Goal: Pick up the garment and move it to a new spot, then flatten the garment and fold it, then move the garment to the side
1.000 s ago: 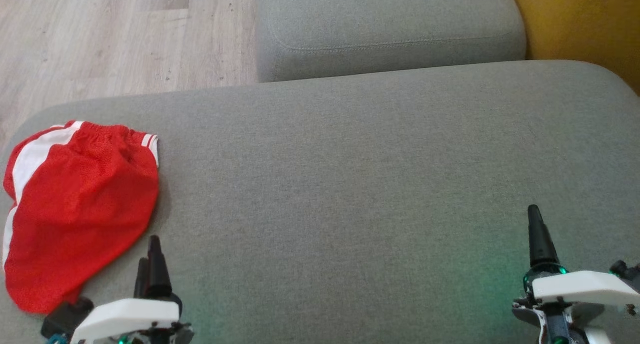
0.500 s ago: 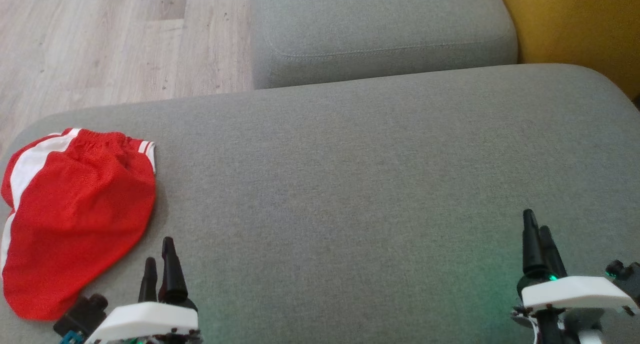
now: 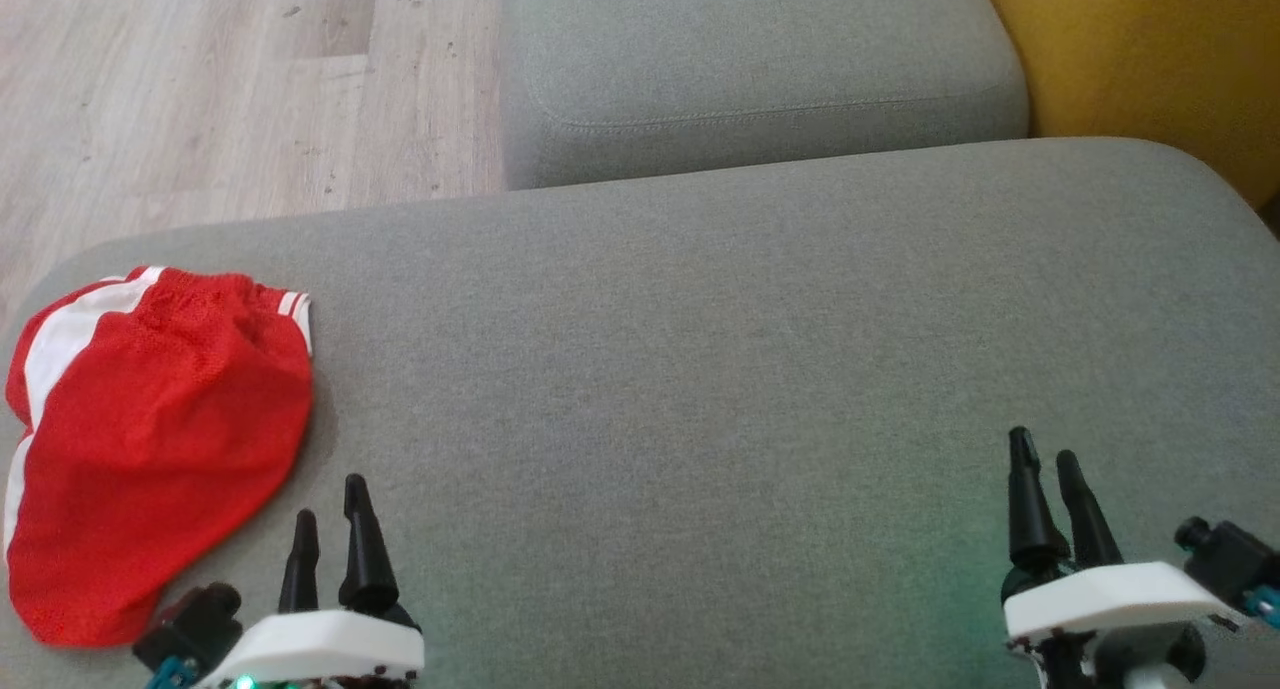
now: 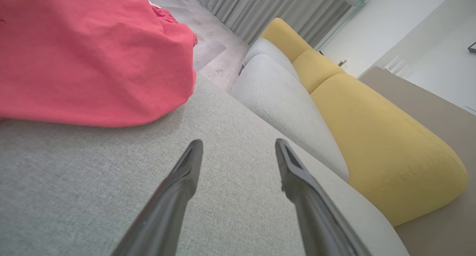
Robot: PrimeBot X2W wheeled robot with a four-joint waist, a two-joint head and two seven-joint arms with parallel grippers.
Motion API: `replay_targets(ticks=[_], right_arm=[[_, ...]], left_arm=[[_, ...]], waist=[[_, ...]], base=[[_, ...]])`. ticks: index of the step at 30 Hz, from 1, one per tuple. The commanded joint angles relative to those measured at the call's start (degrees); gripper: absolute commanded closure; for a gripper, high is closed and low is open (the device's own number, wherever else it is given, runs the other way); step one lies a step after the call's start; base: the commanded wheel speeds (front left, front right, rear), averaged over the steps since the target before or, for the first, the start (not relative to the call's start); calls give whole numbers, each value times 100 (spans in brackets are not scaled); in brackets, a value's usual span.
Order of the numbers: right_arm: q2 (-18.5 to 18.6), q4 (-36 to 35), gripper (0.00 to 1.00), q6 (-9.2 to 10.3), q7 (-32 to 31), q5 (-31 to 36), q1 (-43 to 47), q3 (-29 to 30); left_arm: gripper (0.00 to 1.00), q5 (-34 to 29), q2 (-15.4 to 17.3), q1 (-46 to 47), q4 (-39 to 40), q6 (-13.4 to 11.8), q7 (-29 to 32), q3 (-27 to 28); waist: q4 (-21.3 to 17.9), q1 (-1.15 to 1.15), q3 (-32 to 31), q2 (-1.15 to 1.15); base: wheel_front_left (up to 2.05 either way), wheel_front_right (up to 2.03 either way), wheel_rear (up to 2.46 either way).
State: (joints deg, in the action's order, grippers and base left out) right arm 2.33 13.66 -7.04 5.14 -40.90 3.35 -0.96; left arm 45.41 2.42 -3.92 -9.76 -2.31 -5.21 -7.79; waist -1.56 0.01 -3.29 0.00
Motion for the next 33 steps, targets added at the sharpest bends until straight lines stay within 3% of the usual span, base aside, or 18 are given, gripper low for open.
replay_targets(ticks=[1,33], right_arm=[[36,-240,0,-26,94,203,-121,-124],[47,-351,0,-38,635,2539,57,-479]], left_arm=[[0,-180,30,150,241,-37,-94,26],[0,-2504,40,-20,406,-517,-630,-395]], waist=[[0,-1,-5,0],[-33,-1,-118,0]], base=[[0,0,0],[0,0,0]])
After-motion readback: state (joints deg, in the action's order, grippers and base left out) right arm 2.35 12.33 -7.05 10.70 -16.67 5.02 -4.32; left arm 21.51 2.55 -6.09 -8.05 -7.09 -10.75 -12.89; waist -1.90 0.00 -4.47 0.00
